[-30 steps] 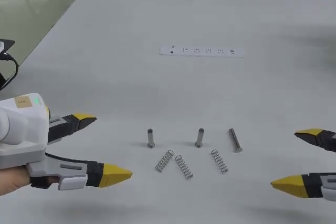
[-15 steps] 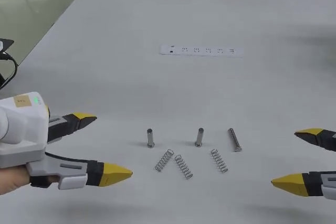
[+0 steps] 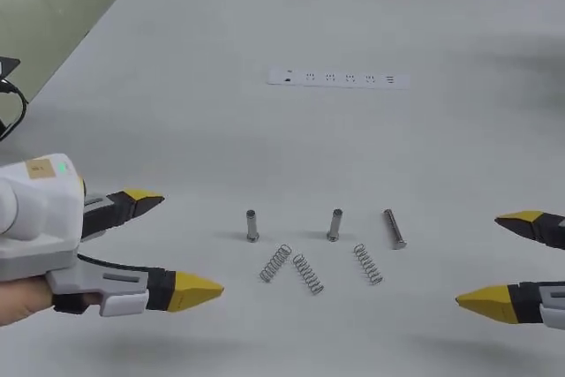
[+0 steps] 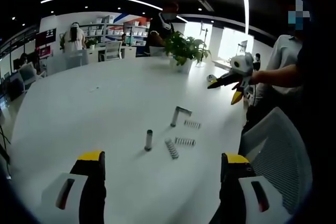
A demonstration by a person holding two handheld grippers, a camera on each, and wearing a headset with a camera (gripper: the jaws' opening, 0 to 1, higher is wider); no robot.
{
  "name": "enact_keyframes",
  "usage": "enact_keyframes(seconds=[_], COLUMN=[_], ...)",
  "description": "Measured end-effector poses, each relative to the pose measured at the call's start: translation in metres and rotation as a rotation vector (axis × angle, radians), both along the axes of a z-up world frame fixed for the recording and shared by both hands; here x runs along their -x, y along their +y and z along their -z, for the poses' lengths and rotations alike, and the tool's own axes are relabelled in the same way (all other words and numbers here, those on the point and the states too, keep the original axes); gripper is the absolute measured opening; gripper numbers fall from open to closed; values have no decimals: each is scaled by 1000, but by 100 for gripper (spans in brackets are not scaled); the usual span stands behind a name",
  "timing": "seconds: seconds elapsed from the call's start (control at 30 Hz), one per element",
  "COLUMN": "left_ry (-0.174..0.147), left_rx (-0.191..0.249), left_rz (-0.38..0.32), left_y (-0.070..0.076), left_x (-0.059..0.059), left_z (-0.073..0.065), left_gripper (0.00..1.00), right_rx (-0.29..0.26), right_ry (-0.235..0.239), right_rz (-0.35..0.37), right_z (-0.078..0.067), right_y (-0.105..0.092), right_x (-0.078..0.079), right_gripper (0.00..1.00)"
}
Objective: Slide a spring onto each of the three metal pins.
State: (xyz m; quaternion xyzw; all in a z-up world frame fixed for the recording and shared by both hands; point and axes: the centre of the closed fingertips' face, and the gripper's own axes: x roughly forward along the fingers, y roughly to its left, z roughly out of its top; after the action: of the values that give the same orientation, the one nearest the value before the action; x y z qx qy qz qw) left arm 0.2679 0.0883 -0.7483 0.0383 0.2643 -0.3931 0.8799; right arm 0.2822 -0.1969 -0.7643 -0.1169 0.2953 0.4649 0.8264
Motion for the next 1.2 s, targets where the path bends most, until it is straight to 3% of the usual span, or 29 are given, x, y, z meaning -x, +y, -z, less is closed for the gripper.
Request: enact_keyframes(seconds=[0.67, 1.2], left_ry=[9, 16], left_rx=[5, 9], left_rz=[-9, -15], left_y=[2, 3], left_x=[5, 3], left_z=[2, 4], left_gripper=[85, 81], right_rx=[7, 30], right_ry=[44, 56], right_rz=[11, 8], right_z=[6, 6], right_y=[3, 13], right_x=[-3, -20], right_gripper=[73, 62])
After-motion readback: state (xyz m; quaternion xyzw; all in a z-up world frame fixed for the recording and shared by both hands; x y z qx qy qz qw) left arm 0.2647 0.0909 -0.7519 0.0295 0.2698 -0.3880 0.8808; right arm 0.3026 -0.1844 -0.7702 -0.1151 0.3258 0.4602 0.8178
